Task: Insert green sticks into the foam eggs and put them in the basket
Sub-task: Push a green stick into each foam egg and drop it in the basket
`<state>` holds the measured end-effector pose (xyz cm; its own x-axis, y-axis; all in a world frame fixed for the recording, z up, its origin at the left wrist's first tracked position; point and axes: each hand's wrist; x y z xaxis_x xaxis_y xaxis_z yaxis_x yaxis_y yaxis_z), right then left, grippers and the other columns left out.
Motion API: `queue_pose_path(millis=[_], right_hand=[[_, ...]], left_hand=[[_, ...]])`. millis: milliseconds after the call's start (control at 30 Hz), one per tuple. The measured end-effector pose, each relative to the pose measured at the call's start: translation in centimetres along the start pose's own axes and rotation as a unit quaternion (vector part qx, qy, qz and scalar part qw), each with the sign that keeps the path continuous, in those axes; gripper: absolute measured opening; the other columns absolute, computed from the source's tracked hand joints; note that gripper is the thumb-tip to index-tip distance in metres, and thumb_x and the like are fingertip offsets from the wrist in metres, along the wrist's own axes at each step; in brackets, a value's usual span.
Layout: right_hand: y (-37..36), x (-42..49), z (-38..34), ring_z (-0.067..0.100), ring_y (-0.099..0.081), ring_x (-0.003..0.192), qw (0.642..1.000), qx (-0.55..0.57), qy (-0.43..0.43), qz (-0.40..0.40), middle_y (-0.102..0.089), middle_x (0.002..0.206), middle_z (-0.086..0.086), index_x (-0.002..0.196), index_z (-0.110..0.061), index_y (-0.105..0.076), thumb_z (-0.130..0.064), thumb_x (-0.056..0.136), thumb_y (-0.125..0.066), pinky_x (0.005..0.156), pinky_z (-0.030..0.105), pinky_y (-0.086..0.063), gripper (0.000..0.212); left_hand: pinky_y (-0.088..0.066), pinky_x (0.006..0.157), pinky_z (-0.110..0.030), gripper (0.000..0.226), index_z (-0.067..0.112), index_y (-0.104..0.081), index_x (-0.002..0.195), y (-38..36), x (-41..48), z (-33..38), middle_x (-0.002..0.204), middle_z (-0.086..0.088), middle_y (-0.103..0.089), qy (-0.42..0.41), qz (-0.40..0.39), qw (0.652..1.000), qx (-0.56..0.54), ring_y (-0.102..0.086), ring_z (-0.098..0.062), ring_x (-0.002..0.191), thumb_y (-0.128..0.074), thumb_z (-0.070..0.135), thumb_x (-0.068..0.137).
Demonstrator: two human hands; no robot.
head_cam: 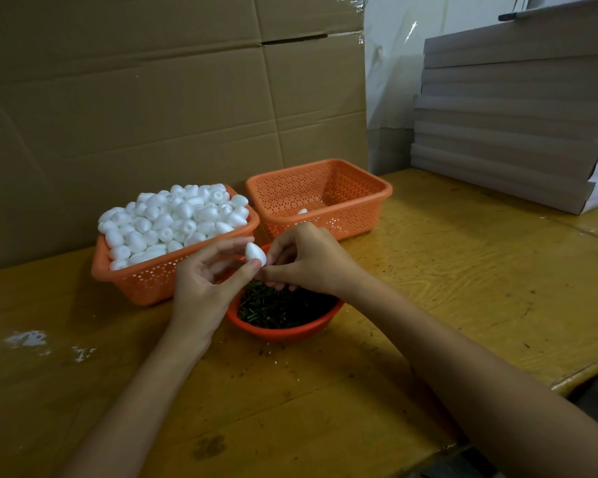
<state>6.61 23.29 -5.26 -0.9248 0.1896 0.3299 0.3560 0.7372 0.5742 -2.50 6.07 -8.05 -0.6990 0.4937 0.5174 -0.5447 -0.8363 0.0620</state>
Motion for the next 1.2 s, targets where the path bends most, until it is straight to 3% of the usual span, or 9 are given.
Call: queue_pose_path(millis=[233, 567, 700, 1200], right_hand=[[-0.06, 0.04, 0.22, 0.013, -0.075, 0.062, 1.000, -0.001, 0.005, 0.009, -0.077, 0.069, 0.001, 0.087, -0.008, -0.076, -0.021, 0.088, -0.084, 0.060, 0.029, -0.063, 0.015], [0.17, 0.14, 0.27, 0.016, -0.074, 0.062, 0.999, -0.007, 0.030, 0.043, -0.077, 0.073, -0.003, 0.087, -0.013, -0.076, -0.032, 0.084, -0.087, 0.060, 0.039, -0.063, 0.022], [0.44, 0.25, 0.37, 0.012, -0.074, 0.061, 0.998, -0.017, 0.044, 0.049, -0.077, 0.073, -0.003, 0.089, -0.015, -0.079, -0.025, 0.089, -0.084, 0.061, 0.034, -0.063, 0.011], [0.41, 0.17, 0.13, 0.012, -0.075, 0.065, 0.997, -0.016, 0.052, 0.059, -0.078, 0.075, -0.001, 0.093, -0.013, -0.080, -0.022, 0.094, -0.078, 0.069, 0.037, -0.064, 0.009]], left_hand=[[-0.060, 0.094, -0.027, 0.034, 0.025, -0.078, 0.113, 0.06, 0.05, -0.03, 0.116, -0.002, -0.080, 0.000, -0.002, 1.000, -0.009, -0.075, -0.021, 0.115, -0.082, 0.003, 0.088], [-0.061, 0.084, -0.022, 0.035, 0.021, -0.075, 0.110, -0.02, 0.06, -0.10, 0.110, -0.004, -0.080, -0.004, 0.006, 1.000, -0.023, -0.077, -0.021, 0.107, -0.075, -0.008, 0.091], [-0.061, 0.083, -0.021, 0.031, 0.019, -0.074, 0.110, 0.03, 0.16, -0.30, 0.108, -0.003, -0.081, 0.004, 0.015, 1.000, -0.023, -0.079, -0.020, 0.101, -0.075, -0.006, 0.092], [-0.062, 0.083, -0.024, 0.030, 0.022, -0.075, 0.121, -0.08, 0.10, -0.48, 0.113, -0.004, -0.081, 0.016, 0.031, 0.999, -0.034, -0.080, -0.026, 0.096, -0.077, 0.010, 0.094]])
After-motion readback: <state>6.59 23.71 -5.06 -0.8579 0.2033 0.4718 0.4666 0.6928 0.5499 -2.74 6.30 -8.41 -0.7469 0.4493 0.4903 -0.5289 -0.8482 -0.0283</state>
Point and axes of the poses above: each hand's wrist, its own x-axis towards the middle knuckle, its own y-axis out of the back of the hand, z = x × y
